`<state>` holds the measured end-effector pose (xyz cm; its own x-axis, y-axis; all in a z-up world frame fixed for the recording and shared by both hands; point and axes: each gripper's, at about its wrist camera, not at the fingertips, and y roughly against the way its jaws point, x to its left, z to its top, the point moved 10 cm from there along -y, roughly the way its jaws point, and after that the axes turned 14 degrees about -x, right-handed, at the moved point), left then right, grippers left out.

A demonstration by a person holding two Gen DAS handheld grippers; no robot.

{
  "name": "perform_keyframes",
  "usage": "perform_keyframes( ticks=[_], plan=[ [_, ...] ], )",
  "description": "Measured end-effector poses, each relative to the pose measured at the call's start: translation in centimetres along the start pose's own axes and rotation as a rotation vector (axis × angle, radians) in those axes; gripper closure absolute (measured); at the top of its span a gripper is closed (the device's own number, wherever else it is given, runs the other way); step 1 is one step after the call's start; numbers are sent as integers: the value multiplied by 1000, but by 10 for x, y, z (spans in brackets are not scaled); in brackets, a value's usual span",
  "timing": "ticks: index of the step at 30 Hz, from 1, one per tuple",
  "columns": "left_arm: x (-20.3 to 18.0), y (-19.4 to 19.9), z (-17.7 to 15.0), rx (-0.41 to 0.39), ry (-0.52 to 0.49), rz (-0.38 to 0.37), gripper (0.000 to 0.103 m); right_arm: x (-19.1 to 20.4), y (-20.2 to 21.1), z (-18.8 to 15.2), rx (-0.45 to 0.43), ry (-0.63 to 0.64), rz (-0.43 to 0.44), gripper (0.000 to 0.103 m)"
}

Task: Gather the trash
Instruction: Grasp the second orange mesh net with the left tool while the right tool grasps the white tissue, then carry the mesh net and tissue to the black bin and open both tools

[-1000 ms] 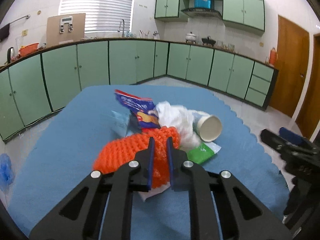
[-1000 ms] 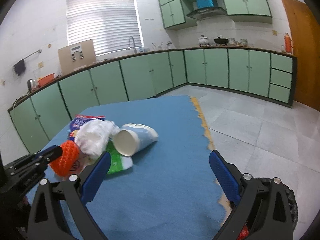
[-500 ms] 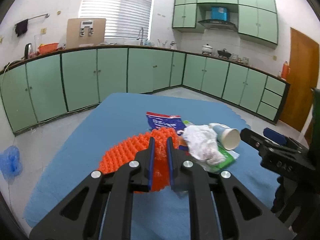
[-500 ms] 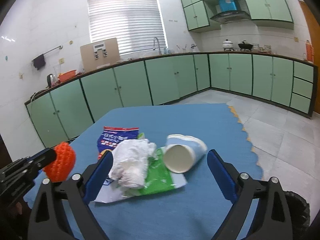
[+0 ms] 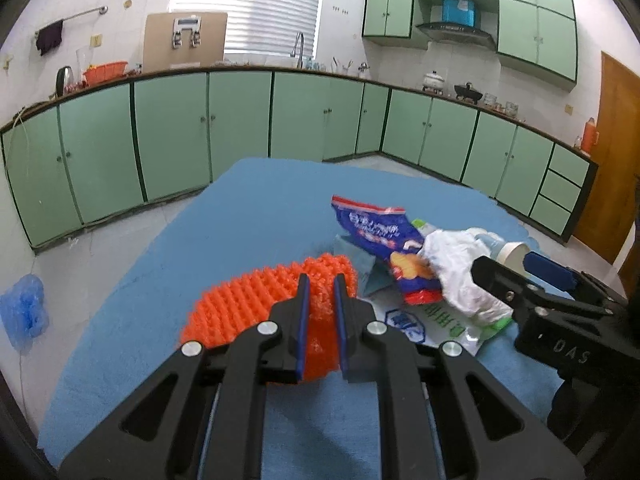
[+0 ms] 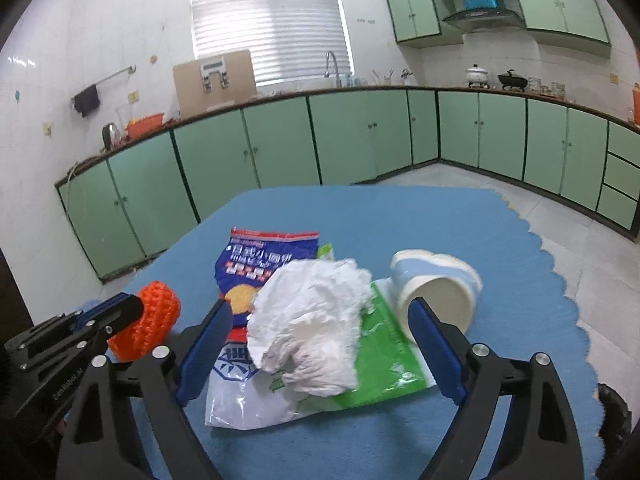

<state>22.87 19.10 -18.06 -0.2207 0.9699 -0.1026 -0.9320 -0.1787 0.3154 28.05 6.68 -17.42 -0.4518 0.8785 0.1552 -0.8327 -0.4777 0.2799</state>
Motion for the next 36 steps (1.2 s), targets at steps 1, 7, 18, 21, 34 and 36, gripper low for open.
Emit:
perform_keyframes(
  ticks=[1,7,18,21,34,36],
  plan=[
    [1,-3,-4,15,6,-7,89,1,-3,-2,13,1,4,19],
    [6,-14,-25,75,-1,13,63,4,-13,-10,73,-8,22,31],
    [15,-22,-25,104,-5,46,68,4,-15,-23,133,-47,77,75],
    [15,-20,-23,97,3,45,81,7,-8,-21,119,-29,86,78],
    [-8,15,12,-8,10,2,85,-10,35,12,21,-56,94,79],
    [-15,23,19,-28,13,-14,85,-13,44,18,1,-43,91,79]
  ],
)
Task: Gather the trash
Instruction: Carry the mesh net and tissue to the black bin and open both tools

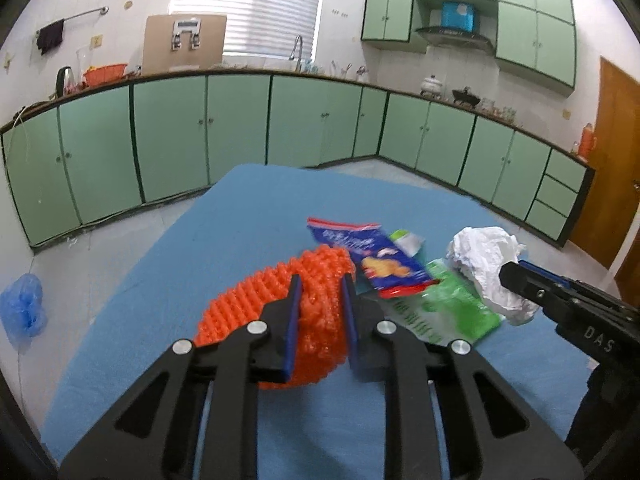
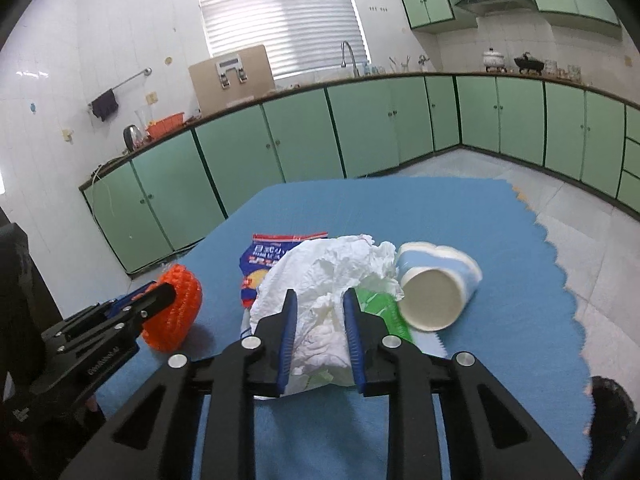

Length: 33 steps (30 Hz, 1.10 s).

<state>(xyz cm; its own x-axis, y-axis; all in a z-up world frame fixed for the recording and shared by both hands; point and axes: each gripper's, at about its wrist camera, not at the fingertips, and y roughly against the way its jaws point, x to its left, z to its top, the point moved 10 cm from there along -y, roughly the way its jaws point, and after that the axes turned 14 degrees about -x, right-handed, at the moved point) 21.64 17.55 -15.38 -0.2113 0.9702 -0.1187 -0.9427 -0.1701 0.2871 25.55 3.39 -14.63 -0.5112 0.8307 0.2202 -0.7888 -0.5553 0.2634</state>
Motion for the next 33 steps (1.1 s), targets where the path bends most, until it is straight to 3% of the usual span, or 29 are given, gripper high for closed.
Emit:
perform_keyframes(
  ticks=[9,16,33],
  plan=[
    [-53,27,25,-61,-11,-102,85,-16,38,23,-67,5,-26,79],
    [-105,32,26,-68,-42,-194,85,-41,70,30,-97,-6,-79,79],
    [-235,46,8,-61,-89,-465,85,-144,158,33,-150,-51,-309,79]
  ],
)
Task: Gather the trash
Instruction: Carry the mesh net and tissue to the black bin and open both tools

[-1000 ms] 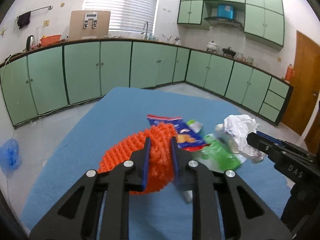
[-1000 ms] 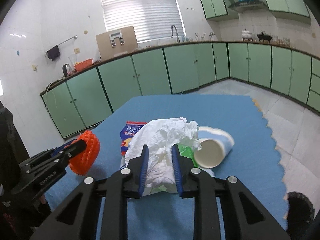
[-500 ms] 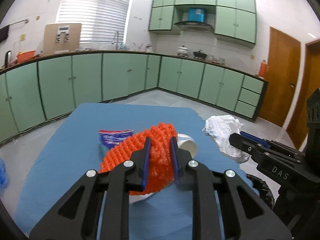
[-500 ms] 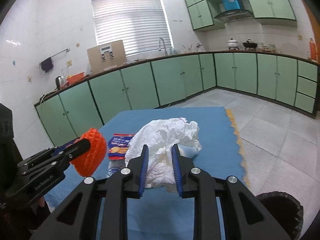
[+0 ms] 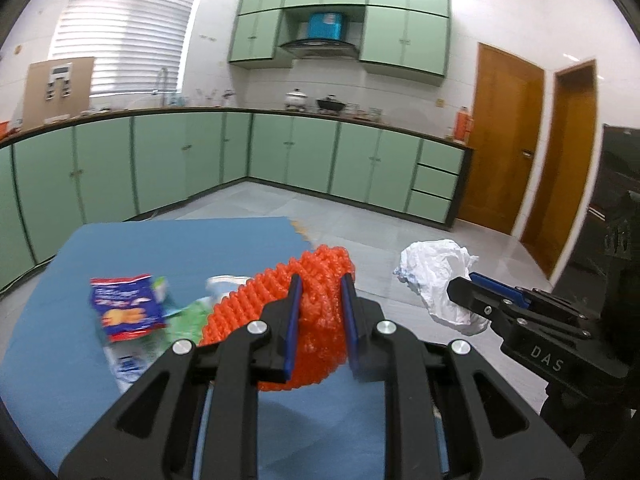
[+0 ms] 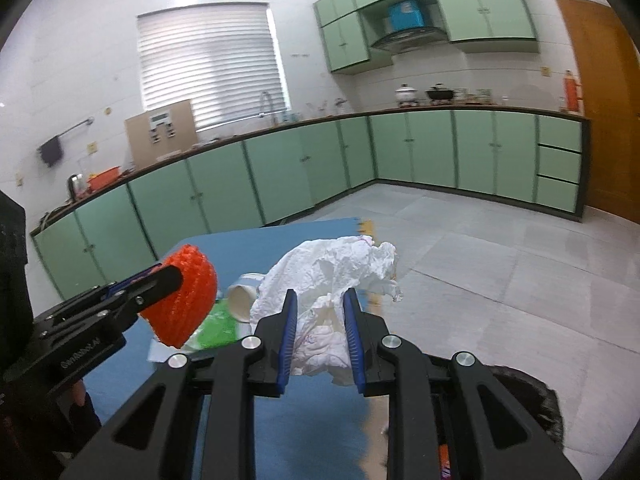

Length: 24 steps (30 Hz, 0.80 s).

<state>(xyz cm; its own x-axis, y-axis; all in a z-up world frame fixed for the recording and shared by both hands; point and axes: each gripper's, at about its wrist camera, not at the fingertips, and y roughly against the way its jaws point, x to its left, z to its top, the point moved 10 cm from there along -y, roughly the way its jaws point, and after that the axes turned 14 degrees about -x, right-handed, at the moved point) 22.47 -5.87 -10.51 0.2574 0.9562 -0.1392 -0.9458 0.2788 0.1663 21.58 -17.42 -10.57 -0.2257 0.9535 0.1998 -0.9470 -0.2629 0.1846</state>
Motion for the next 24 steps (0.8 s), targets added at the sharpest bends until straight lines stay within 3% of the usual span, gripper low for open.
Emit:
perform_keyframes(
  ticks=[14,24],
  plan=[
    [-94,-31,-20,24,-46,-189,85,-107,51,-8,-27,-55,-222,79],
    [-171,-59,-62,92,-86,-331,85,-171,77,-33,-12,-115,-357,80]
  ],
)
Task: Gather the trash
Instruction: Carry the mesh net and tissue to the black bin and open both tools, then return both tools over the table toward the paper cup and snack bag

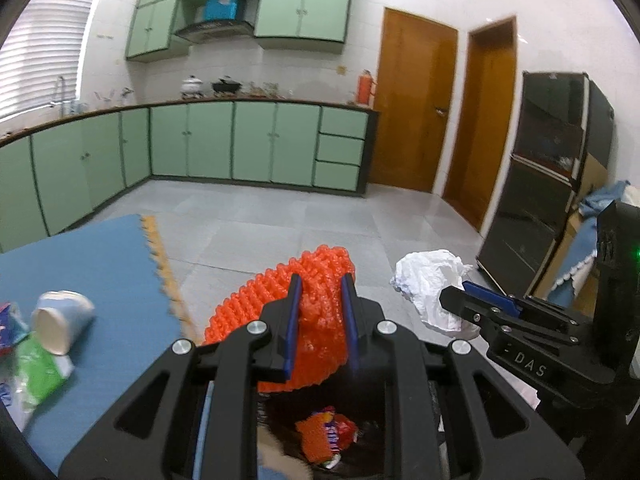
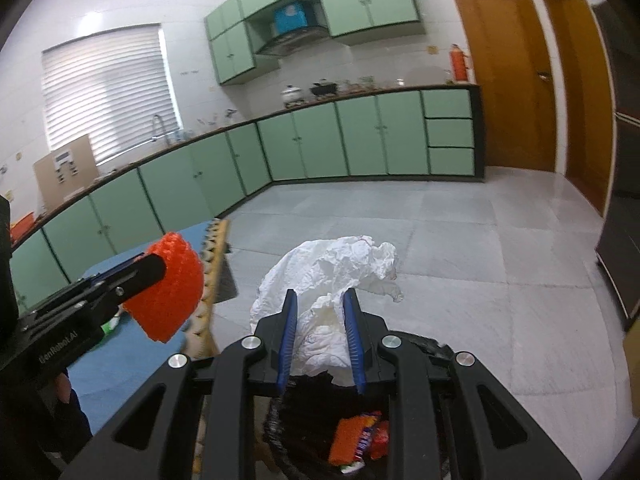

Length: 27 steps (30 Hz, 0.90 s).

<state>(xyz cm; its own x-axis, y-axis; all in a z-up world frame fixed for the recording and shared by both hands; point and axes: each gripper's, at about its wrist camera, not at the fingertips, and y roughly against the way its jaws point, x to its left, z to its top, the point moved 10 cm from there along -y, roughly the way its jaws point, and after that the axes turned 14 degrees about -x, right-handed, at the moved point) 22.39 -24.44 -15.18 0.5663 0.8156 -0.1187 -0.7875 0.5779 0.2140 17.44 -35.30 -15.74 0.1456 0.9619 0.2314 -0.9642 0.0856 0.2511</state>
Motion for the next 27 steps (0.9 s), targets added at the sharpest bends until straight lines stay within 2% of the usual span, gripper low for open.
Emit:
perform_keyframes(
  ticks=[10,17,21,22,27],
  plan=[
    [-30,-53,-52,120,-7,-67,83,-50,-2,-18,22,-43,-85,80],
    [-31,-80,-76,210,4,-70,74,-71,-26,-51,109,-79,-129,79],
    [-22,-86,-77,231,29,-67,61,-81,-39,-70,169,-111,-154,72],
    [-19,-86,-76,235,45,-70,56,-82,-39,-73,179,-115,-159,65],
    [-5,-83,-66,222,78,-43,55,-88,-36,-71,173,-106,-182,50]
  ],
)
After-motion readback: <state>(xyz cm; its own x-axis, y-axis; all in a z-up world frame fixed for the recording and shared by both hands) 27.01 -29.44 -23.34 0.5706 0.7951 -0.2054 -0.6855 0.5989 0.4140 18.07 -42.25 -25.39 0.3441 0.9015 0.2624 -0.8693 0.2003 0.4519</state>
